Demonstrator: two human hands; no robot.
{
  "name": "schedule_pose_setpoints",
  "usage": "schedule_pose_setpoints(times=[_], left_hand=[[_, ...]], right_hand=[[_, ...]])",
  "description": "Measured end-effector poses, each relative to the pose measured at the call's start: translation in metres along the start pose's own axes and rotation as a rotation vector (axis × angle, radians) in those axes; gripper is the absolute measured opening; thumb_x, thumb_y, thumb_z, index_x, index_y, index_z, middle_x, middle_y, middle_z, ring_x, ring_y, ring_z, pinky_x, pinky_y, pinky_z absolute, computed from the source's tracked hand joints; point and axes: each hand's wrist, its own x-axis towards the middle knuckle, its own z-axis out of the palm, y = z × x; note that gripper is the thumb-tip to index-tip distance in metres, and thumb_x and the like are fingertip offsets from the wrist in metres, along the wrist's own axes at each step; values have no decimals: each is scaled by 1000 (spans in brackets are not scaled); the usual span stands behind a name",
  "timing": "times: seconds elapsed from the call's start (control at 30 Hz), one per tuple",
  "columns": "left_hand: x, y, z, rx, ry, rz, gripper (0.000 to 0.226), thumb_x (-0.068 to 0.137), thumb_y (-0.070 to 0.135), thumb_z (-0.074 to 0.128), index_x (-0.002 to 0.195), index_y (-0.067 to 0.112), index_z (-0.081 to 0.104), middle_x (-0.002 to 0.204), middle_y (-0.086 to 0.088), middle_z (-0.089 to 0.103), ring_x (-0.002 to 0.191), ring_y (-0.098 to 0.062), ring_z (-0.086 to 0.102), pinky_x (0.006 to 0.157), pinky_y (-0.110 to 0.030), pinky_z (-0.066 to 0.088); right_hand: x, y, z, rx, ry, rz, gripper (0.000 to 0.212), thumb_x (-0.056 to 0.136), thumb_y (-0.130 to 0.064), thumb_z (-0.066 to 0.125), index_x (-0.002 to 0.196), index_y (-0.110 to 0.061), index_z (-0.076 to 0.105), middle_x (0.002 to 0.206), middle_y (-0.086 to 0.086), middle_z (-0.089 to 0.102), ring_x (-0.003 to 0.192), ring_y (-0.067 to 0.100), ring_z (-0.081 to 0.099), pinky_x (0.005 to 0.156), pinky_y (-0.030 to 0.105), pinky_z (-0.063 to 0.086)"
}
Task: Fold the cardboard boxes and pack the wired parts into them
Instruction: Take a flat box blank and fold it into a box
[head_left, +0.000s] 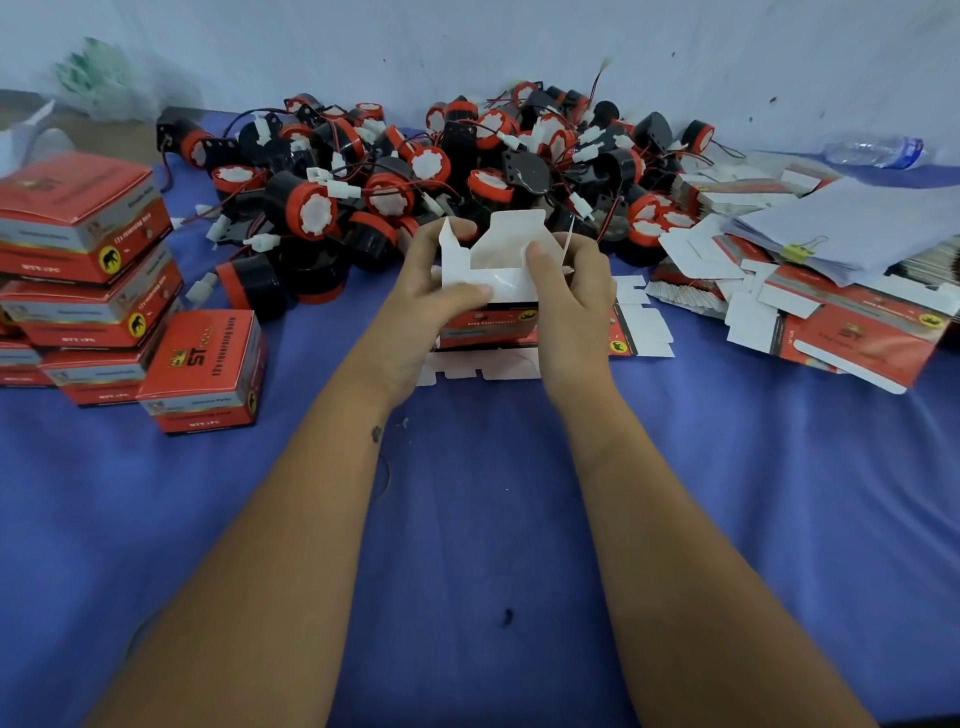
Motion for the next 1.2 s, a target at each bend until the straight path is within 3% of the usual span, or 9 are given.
schedule_pose_setpoints(times=[0.2,0.4,0.53,0.63,0.7,0.87,1.0,1.1,1.2], left_hand=[[2,0,-2,-103,112,15,30,89,15,56,113,33,55,100,10,72,92,-11,68,73,-29,55],[3,-3,1,-18,251,64,42,95,5,52,120,39,56,105,10,73,99,-12,67,79,-29,56],[2,-2,10,71,201,75,52,98,4,44,136,39,50,132,19,59,121,0,56,94,-21,51],[2,-3,11,9,114,42,39,103,36,40,142,41,45,137,22,56,121,6,55,90,-15,50],[3,-4,8,-55,115,-7,44,105,50,27,142,41,47,131,20,62,118,1,60,86,-18,53],[5,-5,8,-127,219,2,31,107,33,38,132,37,55,132,8,63,117,-12,64,91,-32,56],[9,-7,7,-277,259,-51,28,103,30,46,127,39,56,129,7,65,114,-15,66,85,-36,57],[9,-9,7,-371,252,-76,28,102,29,48,127,31,61,121,1,71,107,-17,69,77,-32,57],[8,-10,8,-419,235,-88,26,101,29,48,122,30,64,114,0,73,100,-17,71,74,-32,57]], right_hand=[[-4,2,0,27,-66,-53,20,91,-38,46,100,-29,62,105,-8,61,107,15,54,93,41,48],[-6,4,3,67,-201,-63,20,98,-16,48,113,-24,57,96,-14,62,80,-9,57,65,12,49],[-3,4,2,107,-187,4,38,94,-5,45,125,-25,54,109,-14,61,92,-5,58,74,17,52],[-2,4,1,137,-191,15,50,94,-1,39,131,-31,52,125,-15,58,109,1,55,85,19,52],[-1,4,0,144,-204,31,52,95,-2,38,134,-34,52,129,-17,55,115,2,53,87,16,51],[-1,4,-1,220,-317,68,45,96,-19,45,138,-35,50,135,-20,52,116,-10,52,86,12,48],[2,-3,3,291,-339,136,35,103,-42,38,134,-40,53,104,-42,59,96,-28,51,76,6,48],[2,-1,3,301,-334,150,31,103,-31,39,122,-43,60,125,-22,61,116,-3,57,95,25,51],[-1,-2,3,349,-310,173,37,99,-14,43,108,-43,64,126,-6,62,113,15,61,90,32,54]])
